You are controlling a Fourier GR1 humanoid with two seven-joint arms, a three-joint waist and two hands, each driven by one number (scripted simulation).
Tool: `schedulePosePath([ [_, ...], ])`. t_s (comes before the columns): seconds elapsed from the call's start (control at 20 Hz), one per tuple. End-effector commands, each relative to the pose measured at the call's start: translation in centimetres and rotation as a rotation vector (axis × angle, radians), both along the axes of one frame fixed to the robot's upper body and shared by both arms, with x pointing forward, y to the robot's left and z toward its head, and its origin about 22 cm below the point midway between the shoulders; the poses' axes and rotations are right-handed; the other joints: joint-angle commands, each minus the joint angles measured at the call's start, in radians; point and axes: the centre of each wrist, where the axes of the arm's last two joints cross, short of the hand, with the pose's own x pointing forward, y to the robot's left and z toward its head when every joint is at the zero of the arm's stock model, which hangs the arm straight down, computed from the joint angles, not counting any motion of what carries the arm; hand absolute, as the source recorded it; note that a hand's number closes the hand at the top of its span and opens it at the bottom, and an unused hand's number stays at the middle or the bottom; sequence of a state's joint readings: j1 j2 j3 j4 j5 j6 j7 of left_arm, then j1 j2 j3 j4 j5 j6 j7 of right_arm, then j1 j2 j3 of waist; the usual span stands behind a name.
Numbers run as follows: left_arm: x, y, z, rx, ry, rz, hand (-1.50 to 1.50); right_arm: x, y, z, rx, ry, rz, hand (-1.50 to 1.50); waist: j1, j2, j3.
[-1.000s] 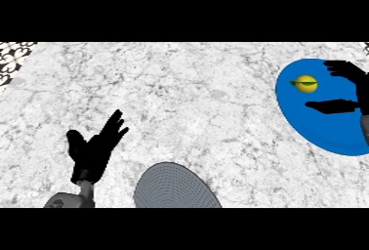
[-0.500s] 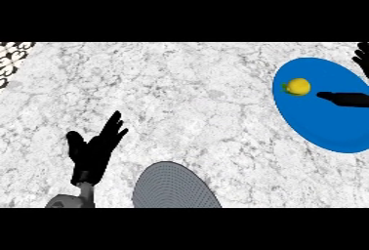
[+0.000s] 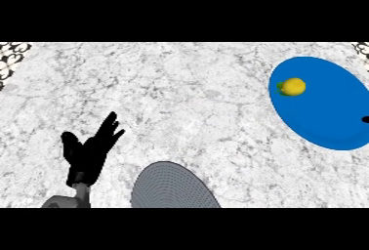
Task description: Pick the lemon from the placemat and place it in the plate
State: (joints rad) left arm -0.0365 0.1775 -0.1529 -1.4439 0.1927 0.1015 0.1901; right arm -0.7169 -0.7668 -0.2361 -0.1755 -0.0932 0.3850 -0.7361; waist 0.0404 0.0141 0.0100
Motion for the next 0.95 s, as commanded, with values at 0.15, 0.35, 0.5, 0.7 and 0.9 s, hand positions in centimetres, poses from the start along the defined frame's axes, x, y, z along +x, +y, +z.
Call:
schedulePosePath([
  [0.15, -1.0, -0.5, -1.7, -0.001, 0.049, 0.009, 0.00, -5.0, -4.1, -0.4, -0.012, 0.035, 0.130, -1.50, -0.012, 0.002, -0.005],
  [0.35, -0.6, -0.5, -1.0, -0.008, 0.081, -0.006, 0.00, -6.3, -5.1, -0.2, -0.089, 0.033, 0.133, -1.50, -0.015, 0.000, -0.004],
  [0.5, -0.8, -0.5, -0.5, 0.001, 0.051, 0.017, 0.00, -7.7, -6.0, -0.2, -0.115, 0.064, 0.157, -1.50, -0.014, -0.002, -0.004],
  [0.7, -2.3, -0.2, -2.0, -0.001, 0.076, 0.021, 0.00, -9.5, -6.0, -2.3, -0.124, 0.076, 0.153, -1.50, -0.020, -0.005, -0.005],
  [0.9, -1.0, 0.2, -1.4, -0.008, 0.073, 0.005, 0.00, -9.6, -7.2, -0.1, -0.146, 0.064, 0.134, -1.50, -0.019, -0.003, -0.005],
])
